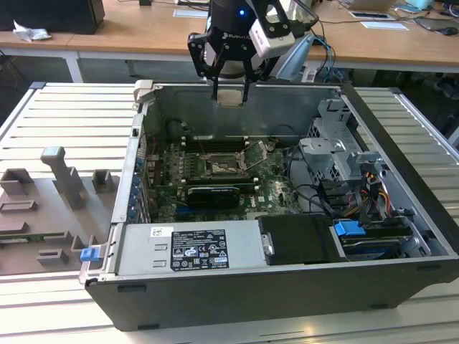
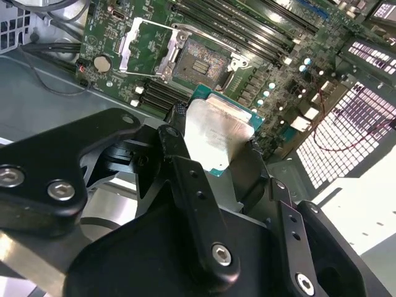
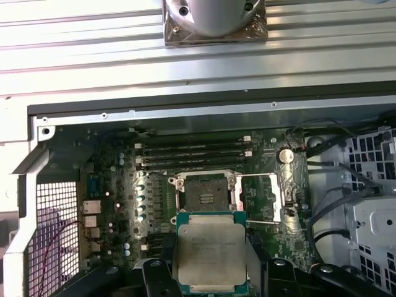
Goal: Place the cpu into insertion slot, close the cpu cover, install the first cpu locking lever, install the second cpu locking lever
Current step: 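Place the cpu into insertion slot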
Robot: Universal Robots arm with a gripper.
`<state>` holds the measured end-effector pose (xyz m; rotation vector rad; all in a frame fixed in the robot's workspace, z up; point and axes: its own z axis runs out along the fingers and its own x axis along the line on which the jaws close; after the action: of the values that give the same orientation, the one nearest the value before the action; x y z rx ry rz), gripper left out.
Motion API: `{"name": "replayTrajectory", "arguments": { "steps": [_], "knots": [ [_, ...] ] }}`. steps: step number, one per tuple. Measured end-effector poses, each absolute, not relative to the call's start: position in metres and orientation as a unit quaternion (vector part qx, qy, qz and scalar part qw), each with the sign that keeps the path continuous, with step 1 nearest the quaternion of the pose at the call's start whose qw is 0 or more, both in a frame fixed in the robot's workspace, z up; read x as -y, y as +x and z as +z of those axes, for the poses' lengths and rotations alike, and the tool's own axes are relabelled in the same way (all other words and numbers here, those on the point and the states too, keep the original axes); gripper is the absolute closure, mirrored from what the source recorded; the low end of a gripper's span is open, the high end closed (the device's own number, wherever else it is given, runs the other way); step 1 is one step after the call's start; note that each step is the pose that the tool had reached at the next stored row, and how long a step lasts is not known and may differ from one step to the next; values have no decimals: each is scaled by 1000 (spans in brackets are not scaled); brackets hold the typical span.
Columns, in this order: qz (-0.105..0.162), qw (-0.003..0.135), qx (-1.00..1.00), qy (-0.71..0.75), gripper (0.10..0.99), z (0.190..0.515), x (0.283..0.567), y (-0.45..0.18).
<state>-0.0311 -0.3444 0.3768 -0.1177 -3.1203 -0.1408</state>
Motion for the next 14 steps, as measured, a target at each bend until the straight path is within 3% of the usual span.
{"name": "replayTrajectory", "arguments": {
  "steps": [14],
  "knots": [
    [-45, 7, 998, -54, 557, 377, 344, -31]
  ]
}}
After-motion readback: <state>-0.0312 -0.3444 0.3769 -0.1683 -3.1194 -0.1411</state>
